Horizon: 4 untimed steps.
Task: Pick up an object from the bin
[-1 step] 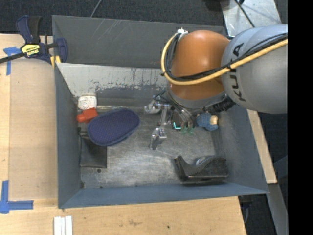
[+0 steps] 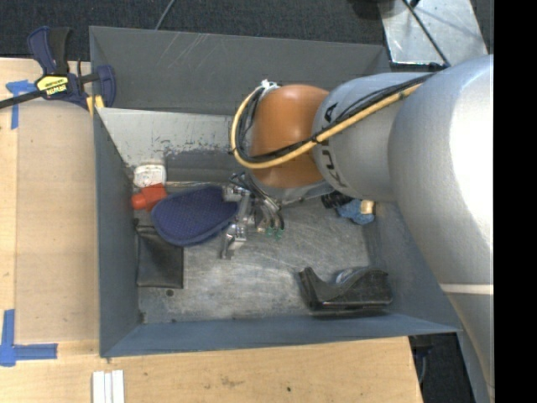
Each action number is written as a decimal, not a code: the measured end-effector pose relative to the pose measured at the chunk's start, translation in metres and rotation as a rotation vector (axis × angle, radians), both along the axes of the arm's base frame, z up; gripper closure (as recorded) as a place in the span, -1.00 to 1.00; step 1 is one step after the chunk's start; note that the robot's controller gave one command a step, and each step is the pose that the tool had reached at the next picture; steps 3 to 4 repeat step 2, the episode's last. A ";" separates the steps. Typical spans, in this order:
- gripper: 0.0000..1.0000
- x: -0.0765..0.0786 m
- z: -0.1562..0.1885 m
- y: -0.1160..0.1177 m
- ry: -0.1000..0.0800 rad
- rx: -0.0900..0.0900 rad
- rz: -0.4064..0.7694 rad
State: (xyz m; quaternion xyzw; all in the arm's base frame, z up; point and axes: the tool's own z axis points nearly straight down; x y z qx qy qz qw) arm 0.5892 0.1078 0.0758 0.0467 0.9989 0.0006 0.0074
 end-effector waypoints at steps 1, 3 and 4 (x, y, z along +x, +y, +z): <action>1.00 0.007 0.007 -0.001 -0.028 0.003 -0.002; 1.00 0.013 0.191 0.005 0.002 -0.001 0.205; 1.00 0.013 0.191 0.005 0.002 -0.001 0.205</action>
Offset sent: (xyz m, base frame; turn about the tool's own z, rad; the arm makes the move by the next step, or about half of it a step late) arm 0.0000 0.0000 0.0000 0.0000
